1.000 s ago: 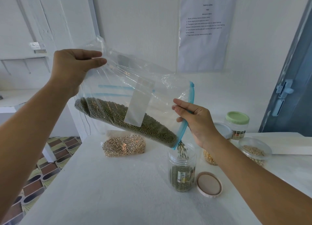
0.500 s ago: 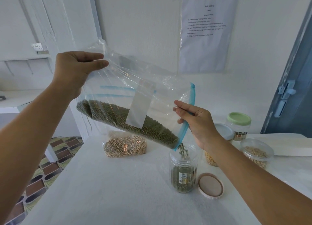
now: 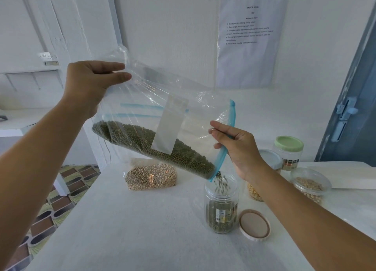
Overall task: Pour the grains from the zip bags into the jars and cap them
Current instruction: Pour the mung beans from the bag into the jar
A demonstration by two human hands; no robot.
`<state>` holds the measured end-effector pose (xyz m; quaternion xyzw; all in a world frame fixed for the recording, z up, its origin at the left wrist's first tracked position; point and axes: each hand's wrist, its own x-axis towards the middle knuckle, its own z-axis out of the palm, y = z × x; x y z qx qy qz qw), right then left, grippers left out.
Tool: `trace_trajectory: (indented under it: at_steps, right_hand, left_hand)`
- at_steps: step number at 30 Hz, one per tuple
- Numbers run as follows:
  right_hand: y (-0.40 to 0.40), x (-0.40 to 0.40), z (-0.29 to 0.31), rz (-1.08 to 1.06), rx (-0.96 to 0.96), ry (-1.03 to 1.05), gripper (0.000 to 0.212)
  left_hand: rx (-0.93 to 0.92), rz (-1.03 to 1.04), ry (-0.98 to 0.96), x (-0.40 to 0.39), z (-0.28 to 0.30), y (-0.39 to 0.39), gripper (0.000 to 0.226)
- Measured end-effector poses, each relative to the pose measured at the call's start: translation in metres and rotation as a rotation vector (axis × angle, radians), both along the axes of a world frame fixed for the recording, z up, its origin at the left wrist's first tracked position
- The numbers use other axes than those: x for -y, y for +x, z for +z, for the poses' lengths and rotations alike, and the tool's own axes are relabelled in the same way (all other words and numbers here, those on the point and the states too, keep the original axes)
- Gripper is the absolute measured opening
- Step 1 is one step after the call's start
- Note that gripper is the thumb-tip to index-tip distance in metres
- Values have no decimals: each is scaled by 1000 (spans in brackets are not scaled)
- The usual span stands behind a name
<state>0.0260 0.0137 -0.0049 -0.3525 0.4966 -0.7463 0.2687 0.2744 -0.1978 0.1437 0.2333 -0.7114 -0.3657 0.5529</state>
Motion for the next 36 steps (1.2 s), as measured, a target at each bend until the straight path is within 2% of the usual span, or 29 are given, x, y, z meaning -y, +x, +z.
trace_trajectory:
  at_steps: [36]
  right_hand:
    - [-6,0,-6,-6,1,-2,26]
  left_hand:
    - [-4,-8,-9,1,-2,-7,34]
